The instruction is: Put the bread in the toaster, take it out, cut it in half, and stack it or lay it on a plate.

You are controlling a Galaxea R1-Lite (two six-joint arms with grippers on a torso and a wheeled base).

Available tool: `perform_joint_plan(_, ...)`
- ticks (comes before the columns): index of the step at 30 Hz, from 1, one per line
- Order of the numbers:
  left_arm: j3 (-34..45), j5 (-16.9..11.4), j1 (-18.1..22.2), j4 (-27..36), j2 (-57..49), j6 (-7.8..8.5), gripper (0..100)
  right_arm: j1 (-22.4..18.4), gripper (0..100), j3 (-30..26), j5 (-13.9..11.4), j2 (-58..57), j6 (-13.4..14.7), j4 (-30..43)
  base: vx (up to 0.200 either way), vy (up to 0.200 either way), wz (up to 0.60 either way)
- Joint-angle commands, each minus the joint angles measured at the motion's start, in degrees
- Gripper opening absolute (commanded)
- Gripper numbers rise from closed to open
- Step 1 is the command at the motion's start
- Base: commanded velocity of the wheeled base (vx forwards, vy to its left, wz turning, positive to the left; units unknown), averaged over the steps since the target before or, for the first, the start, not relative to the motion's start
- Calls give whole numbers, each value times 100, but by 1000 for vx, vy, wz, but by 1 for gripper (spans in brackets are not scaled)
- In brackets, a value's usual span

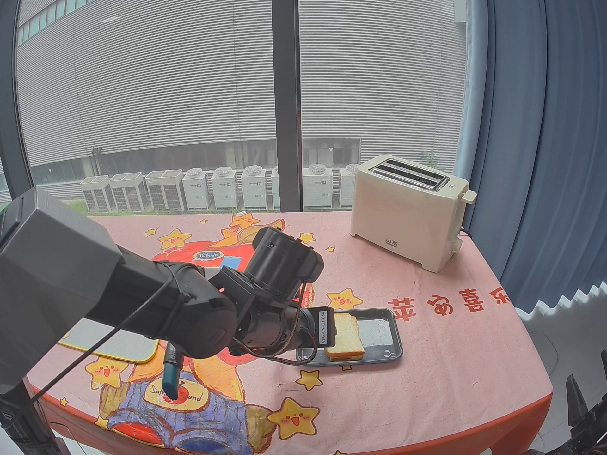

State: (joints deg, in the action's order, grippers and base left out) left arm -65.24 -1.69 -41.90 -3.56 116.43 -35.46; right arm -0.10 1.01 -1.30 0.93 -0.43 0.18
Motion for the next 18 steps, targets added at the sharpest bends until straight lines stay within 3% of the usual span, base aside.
perform_joint_plan(1,20,11,-2,-13,-86,-5,100,1,100,-101,-1,-93,-1,-1,0,0,0)
perform_joint_plan(8,29,20,33,-31,-631,-22,100,1,100,-101,-1,-93,8,-1,0,0,0)
perform_joint_plan(13,-41,-6,33,-40,-1026,-268,100,1,100,-101,-1,-93,-1,-1,0,0,0)
perform_joint_plan(18,12,2,33,-40,-1483,-295,100,1,100,-101,-1,-93,-1,-1,0,0,0)
